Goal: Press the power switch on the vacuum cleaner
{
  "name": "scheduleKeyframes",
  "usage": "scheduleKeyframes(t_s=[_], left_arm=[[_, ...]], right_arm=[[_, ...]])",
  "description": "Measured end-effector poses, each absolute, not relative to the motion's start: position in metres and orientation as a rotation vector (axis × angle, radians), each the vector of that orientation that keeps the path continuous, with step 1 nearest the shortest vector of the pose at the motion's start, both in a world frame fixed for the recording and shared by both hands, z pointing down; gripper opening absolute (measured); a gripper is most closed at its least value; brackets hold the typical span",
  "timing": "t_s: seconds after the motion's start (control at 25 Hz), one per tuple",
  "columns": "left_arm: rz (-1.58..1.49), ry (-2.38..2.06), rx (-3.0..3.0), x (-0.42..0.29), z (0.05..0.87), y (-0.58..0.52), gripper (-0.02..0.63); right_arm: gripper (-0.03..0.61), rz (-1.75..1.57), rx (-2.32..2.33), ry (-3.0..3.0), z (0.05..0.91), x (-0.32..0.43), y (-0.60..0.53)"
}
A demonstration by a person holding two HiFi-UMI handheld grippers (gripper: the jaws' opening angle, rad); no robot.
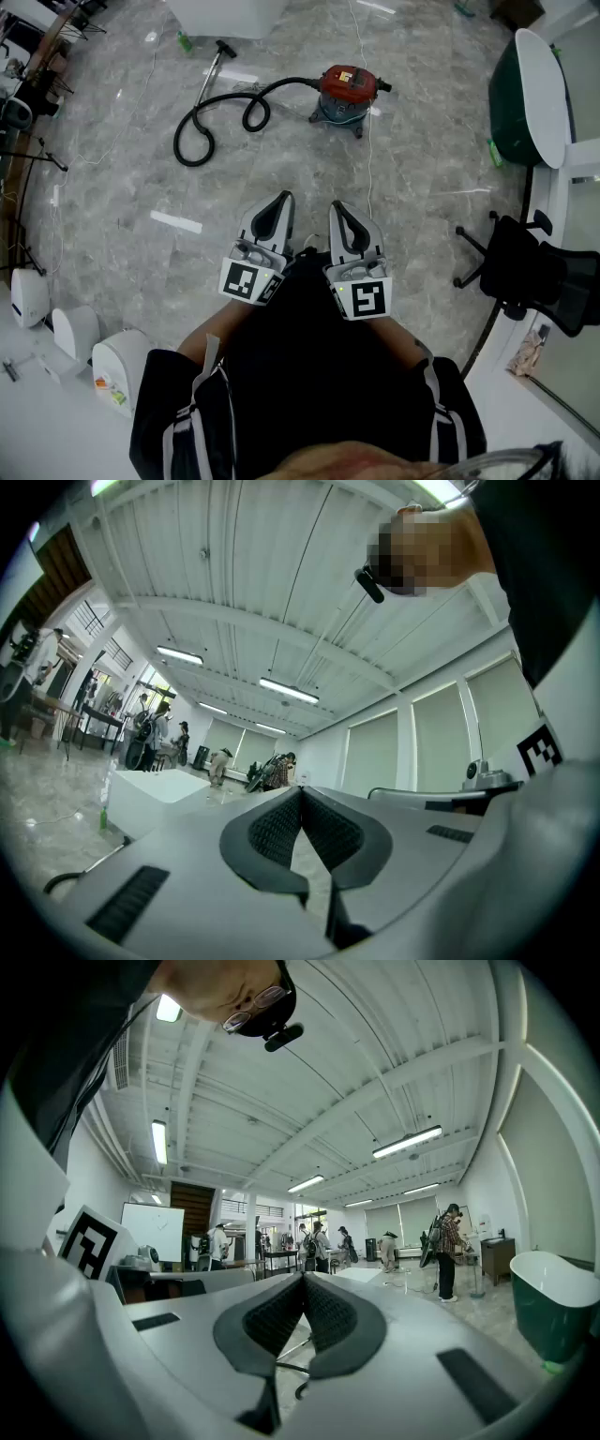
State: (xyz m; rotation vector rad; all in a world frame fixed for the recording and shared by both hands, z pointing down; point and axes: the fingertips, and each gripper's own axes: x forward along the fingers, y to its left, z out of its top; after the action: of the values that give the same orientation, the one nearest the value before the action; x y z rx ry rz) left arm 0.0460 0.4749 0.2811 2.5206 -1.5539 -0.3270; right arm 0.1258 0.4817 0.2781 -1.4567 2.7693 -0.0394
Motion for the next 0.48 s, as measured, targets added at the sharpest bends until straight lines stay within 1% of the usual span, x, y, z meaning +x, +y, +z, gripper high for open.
scheduleKeyframes(t_s=[0.24,0.48], left_arm=[[-0.309,-1.620,2.493,0.043,0.289,0.479,0.018],[-0.306,-1.625,2.489,0.047,0.287,0.478,0.018]], right_arm=[[0.015,-0.106,-1.382,2.758,0.282,0.128,0.492],[0.016,-0.189,-1.378,2.718,0.288,0.145,0.487]])
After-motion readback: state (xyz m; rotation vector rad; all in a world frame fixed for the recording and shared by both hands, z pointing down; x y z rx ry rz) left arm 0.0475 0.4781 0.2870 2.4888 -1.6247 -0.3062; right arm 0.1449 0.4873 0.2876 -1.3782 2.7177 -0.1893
